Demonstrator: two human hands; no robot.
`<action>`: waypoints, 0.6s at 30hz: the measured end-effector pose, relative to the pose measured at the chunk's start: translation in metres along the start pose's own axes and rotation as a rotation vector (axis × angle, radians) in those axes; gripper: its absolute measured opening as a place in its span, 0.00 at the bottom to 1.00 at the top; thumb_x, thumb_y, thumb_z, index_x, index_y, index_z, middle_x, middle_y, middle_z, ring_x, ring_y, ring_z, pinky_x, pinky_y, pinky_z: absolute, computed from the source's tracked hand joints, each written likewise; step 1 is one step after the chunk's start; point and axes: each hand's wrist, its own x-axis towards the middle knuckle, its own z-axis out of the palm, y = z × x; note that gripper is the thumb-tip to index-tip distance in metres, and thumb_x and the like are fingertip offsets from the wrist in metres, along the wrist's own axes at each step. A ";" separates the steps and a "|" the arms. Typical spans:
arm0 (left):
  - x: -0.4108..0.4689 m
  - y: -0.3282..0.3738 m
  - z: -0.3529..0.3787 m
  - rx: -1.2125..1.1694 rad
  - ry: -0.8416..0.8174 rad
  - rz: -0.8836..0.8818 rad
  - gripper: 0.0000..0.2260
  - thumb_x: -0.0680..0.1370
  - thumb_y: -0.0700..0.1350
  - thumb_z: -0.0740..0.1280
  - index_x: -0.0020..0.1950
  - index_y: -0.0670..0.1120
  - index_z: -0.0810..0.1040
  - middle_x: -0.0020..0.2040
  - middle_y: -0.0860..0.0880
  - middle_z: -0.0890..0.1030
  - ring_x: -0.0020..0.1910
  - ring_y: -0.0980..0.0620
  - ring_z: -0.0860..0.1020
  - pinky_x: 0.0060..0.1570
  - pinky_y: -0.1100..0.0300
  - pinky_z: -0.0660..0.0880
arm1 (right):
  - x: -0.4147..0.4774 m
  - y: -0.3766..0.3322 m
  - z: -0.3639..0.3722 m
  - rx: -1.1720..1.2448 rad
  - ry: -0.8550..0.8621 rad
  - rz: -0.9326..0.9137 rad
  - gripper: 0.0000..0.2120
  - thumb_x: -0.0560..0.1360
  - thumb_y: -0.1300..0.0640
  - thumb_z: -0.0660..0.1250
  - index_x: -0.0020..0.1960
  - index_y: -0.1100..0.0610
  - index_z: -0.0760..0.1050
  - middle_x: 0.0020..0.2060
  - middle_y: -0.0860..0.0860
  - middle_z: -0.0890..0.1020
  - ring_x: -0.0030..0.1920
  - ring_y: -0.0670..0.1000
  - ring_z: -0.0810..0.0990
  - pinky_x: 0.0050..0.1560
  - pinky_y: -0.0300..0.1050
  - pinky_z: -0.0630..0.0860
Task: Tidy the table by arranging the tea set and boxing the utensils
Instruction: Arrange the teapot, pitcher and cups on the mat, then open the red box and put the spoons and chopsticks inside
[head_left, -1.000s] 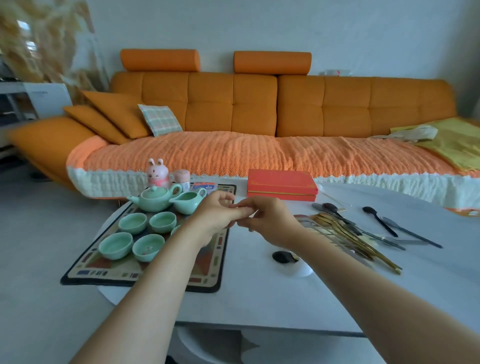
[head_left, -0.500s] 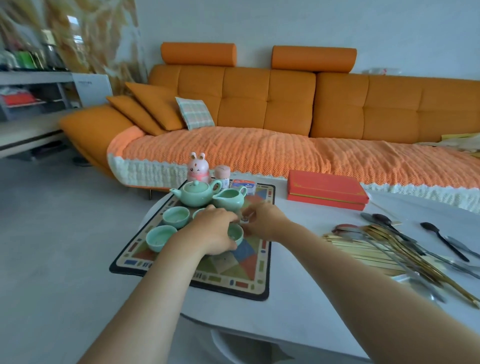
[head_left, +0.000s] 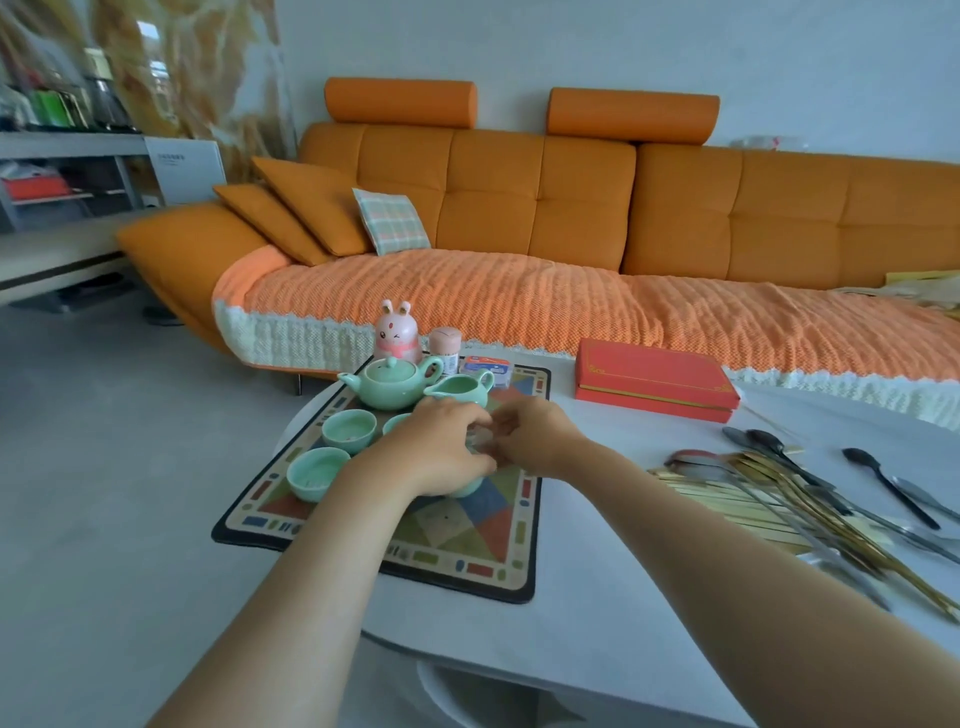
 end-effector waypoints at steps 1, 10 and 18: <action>0.004 0.005 0.002 -0.011 0.045 0.020 0.21 0.75 0.51 0.69 0.67 0.55 0.73 0.64 0.53 0.72 0.64 0.53 0.70 0.58 0.59 0.69 | -0.003 0.006 -0.007 0.010 0.008 0.009 0.10 0.72 0.54 0.74 0.53 0.53 0.82 0.45 0.46 0.82 0.47 0.49 0.81 0.43 0.38 0.75; 0.075 0.072 0.044 -0.041 0.145 0.056 0.21 0.79 0.49 0.64 0.72 0.52 0.68 0.69 0.49 0.67 0.69 0.48 0.66 0.66 0.48 0.67 | -0.027 0.089 -0.089 -0.228 0.187 0.041 0.09 0.77 0.57 0.65 0.53 0.48 0.80 0.52 0.46 0.81 0.54 0.50 0.79 0.53 0.47 0.78; 0.152 0.109 0.085 -0.028 0.053 -0.016 0.34 0.79 0.53 0.65 0.80 0.50 0.53 0.77 0.45 0.56 0.75 0.42 0.61 0.71 0.48 0.61 | -0.009 0.168 -0.148 -0.548 0.300 0.269 0.26 0.75 0.53 0.64 0.73 0.48 0.65 0.67 0.56 0.68 0.67 0.59 0.67 0.65 0.54 0.69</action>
